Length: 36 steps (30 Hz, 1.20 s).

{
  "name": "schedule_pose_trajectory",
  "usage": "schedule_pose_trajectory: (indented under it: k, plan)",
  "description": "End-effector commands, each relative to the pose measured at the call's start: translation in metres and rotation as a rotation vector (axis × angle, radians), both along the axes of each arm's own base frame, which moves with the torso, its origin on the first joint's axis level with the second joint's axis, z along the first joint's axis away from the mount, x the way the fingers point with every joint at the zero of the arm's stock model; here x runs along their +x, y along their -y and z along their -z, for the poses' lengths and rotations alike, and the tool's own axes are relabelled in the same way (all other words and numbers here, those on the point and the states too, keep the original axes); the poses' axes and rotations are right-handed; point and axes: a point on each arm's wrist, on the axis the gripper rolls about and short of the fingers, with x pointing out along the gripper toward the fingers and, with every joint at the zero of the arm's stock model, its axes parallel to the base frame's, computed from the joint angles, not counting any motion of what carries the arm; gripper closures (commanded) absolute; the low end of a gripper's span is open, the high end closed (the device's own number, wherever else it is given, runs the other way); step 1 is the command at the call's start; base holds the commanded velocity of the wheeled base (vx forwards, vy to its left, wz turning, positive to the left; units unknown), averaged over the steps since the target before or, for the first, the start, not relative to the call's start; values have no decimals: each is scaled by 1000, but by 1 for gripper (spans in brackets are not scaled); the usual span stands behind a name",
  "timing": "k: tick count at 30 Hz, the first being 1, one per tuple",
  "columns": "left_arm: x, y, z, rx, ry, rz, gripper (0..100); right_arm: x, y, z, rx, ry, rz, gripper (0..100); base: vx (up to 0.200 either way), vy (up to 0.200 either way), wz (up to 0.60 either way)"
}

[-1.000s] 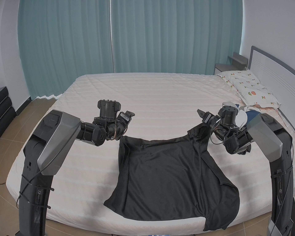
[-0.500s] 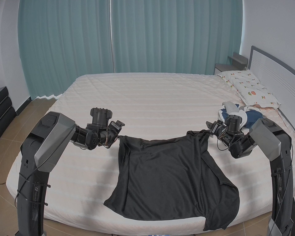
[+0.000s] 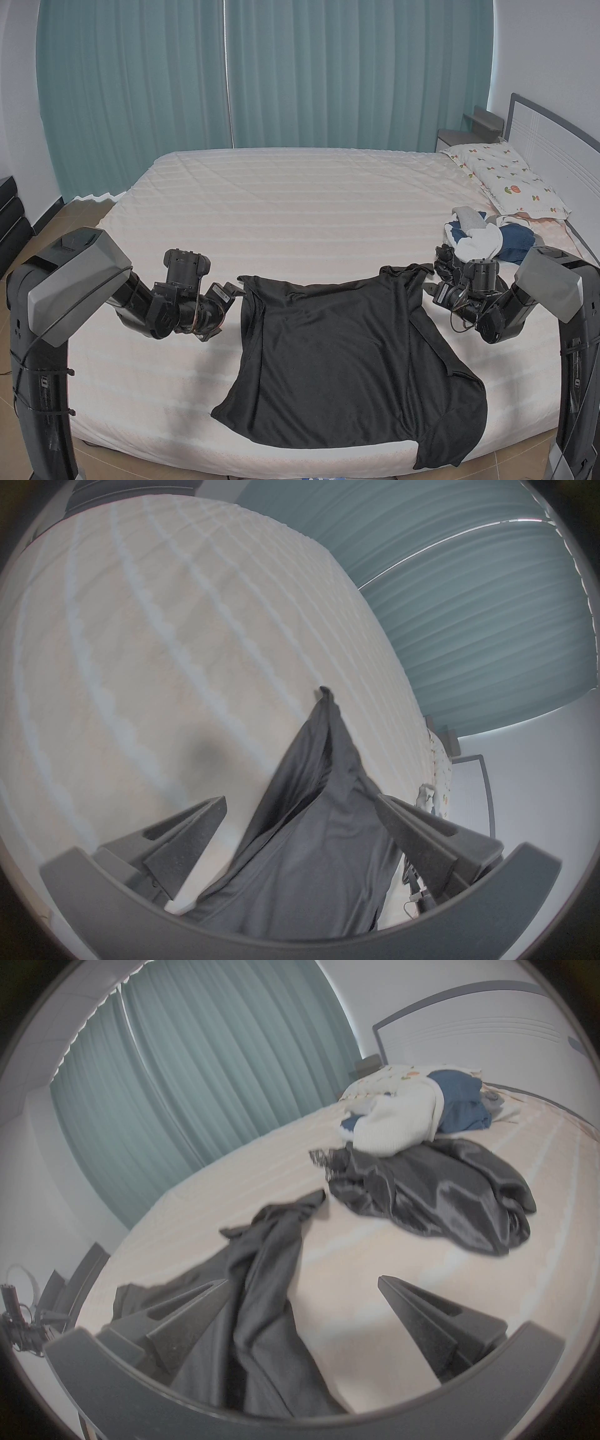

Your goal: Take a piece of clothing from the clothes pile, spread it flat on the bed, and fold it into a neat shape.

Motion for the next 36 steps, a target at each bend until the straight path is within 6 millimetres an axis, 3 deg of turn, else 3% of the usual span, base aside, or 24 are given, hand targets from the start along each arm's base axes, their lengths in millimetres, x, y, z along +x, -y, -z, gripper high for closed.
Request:
schedule_pose_trajectory:
  k: [1, 9, 16, 22, 23, 29, 36]
  plan:
    - [-48, -5, -6, 18, -2, 40, 0, -40, 4, 5, -39, -99, -89, 0, 0, 0, 0]
    - [-89, -16, -7, 84, -42, 107, 0, -95, 12, 12, -228, -230, -273, 0, 0, 0, 0]
    - [-105, -21, 5, 76, -23, 112, 0, -117, 18, 10, -299, -237, -312, 0, 0, 0, 0]
    - [-106, -20, 6, 76, -21, 115, 0, -123, 19, 8, -306, -230, -312, 0, 0, 0, 0]
    - [-107, -20, 6, 76, -23, 115, 0, -126, 20, 10, -304, -243, -312, 100, 0, 0, 0]
    - [-109, -18, 7, 78, -27, 124, 0, -136, 21, 26, -342, -310, -352, 100, 0, 0, 0]
    - [-110, -18, 9, 81, -35, 127, 0, -132, 37, 18, -337, -283, -298, 100, 0, 0, 0]
